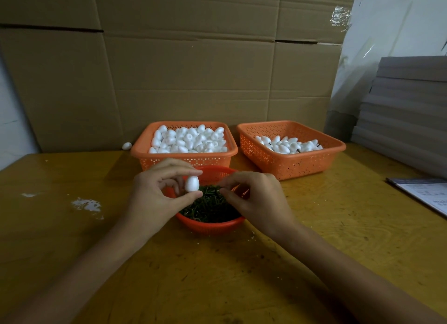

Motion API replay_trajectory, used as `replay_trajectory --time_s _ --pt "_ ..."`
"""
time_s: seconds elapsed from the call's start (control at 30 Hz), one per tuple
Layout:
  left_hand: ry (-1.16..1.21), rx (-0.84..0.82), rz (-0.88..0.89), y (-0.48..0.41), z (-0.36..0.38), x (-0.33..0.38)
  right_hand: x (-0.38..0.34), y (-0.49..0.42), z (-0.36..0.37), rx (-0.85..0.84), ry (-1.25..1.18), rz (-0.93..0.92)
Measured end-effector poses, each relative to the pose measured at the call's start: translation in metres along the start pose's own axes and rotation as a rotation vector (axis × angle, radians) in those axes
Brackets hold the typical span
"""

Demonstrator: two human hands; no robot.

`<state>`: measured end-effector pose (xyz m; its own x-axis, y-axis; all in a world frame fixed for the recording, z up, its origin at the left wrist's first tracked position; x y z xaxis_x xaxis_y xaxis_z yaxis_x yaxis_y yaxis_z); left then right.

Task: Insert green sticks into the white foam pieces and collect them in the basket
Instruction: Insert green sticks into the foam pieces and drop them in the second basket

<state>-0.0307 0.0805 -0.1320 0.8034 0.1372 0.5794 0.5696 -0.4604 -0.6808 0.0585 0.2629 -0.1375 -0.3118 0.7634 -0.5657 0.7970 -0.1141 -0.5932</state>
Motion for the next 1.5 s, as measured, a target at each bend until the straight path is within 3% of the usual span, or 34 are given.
replay_trajectory --time_s 0.13,0.3,0.6,1.1,1.37,1.5 --pt "-0.009 0.032 -0.014 0.001 -0.001 0.001 -0.002 0.001 0.001 -0.011 0.035 -0.020" --pt "0.334 0.084 -0.284 0.005 0.004 -0.006 -0.006 0.001 -0.003 0.021 -0.022 -0.043" --pt "0.550 0.161 -0.433 0.009 0.008 -0.011 -0.019 0.003 -0.016 0.160 -0.092 -0.106" --pt "0.422 -0.042 -0.352 0.007 0.014 -0.007 -0.021 0.004 -0.008 0.069 -0.023 -0.133" --pt "0.373 -0.069 -0.277 0.009 0.019 -0.005 -0.022 0.003 -0.005 0.031 -0.097 -0.155" --pt "0.298 -0.092 -0.241 0.009 0.021 -0.003 -0.014 -0.004 -0.018 0.101 -0.134 -0.134"
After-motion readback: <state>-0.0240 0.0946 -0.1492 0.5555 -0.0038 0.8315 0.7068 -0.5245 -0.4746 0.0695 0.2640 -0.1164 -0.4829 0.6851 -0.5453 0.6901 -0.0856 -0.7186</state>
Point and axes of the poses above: each hand's wrist, its own y-axis away from the middle knuckle, its own z-axis out of the palm, x = y × z, the point moved 7 cm from there along -y, towards the middle knuckle, and after that the axes turned 10 degrees about -y, right-handed, at the moved point
